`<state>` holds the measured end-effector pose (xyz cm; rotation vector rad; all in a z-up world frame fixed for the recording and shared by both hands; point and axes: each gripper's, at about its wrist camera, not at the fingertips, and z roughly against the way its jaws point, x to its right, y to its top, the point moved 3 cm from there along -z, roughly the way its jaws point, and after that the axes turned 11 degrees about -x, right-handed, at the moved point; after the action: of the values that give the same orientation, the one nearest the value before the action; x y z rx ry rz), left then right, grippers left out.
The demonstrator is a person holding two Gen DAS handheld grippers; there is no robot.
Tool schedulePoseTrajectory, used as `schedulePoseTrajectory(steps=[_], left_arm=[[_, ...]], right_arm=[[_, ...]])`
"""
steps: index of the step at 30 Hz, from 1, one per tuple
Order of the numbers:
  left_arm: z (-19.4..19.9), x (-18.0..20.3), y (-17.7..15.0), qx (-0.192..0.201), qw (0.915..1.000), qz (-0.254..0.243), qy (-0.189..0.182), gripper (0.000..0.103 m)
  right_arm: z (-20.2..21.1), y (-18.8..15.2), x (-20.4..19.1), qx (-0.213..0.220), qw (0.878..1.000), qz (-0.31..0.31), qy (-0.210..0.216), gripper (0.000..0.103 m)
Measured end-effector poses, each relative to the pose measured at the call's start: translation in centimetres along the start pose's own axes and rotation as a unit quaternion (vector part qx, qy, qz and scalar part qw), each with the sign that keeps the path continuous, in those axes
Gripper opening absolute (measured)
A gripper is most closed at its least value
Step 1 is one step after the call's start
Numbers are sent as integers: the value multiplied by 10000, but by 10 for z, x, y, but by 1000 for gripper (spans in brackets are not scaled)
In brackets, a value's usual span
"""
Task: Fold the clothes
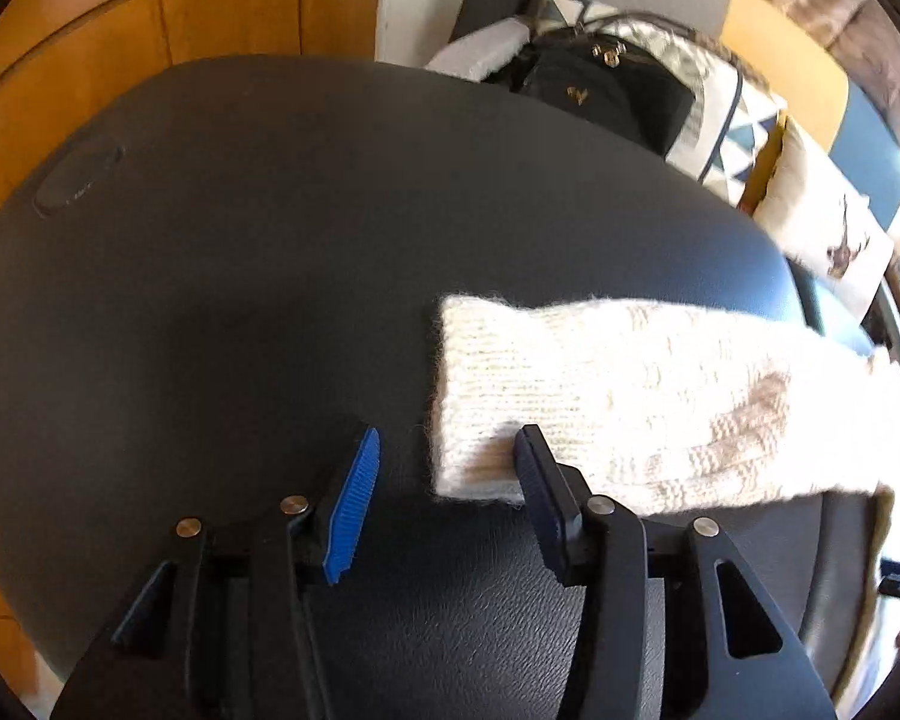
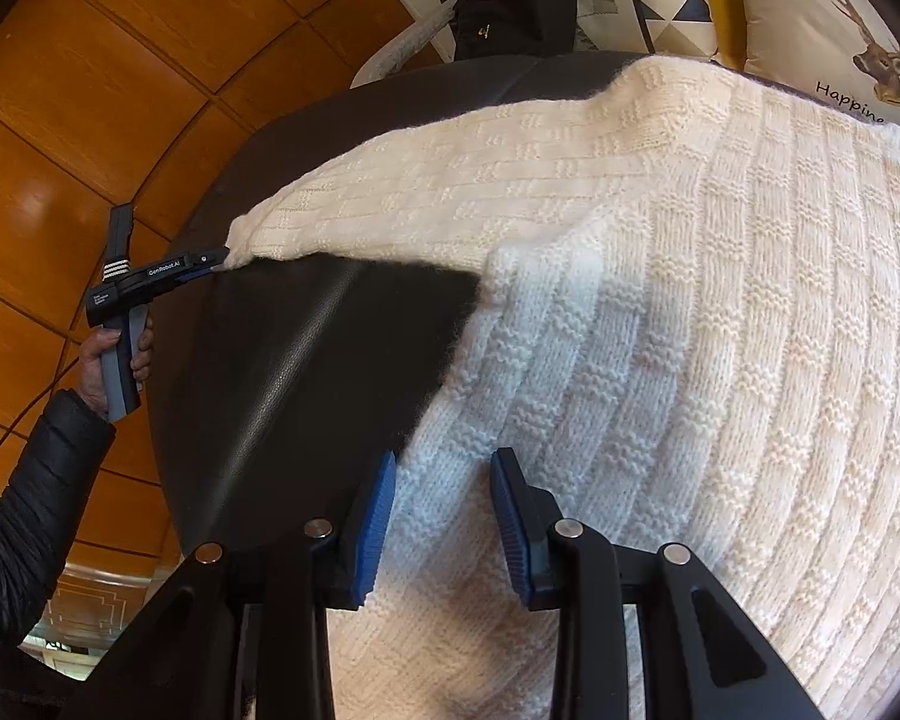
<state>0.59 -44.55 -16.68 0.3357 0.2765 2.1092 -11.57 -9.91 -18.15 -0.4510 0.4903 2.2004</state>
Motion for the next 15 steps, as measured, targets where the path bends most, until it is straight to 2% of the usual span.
schedulePoseTrajectory(steps=[1,2,3,4,9,12,13,15], left_arm=[[0,2,-1,51,10000,-55,16,52],[0,4,-2,75,9999,-120,-38,37],[0,6,-4,67,9995,-155,-249,17],[1,7,-5,74,9992,-162,-366,10],[16,5,-5,407,9987,234,-175,6],[53,-9,12,966,9933,621,-94,4],[62,-13,19,1079,9916,710,-5,4],[66,-20,35,1059,9908,781,329,4]], right_arm=[[0,-1,0,22,10000,1,-9,33],[0,-1,0,43,10000,7,-20,33],[0,-2,0,70,10000,16,-29,33],[0,-3,0,105,9999,34,-39,33],[-1,-5,-2,223,9996,95,-126,33],[7,2,-7,321,9985,185,-396,33],[10,4,-8,392,9980,227,-448,33],[7,9,-4,353,9984,137,-419,33]])
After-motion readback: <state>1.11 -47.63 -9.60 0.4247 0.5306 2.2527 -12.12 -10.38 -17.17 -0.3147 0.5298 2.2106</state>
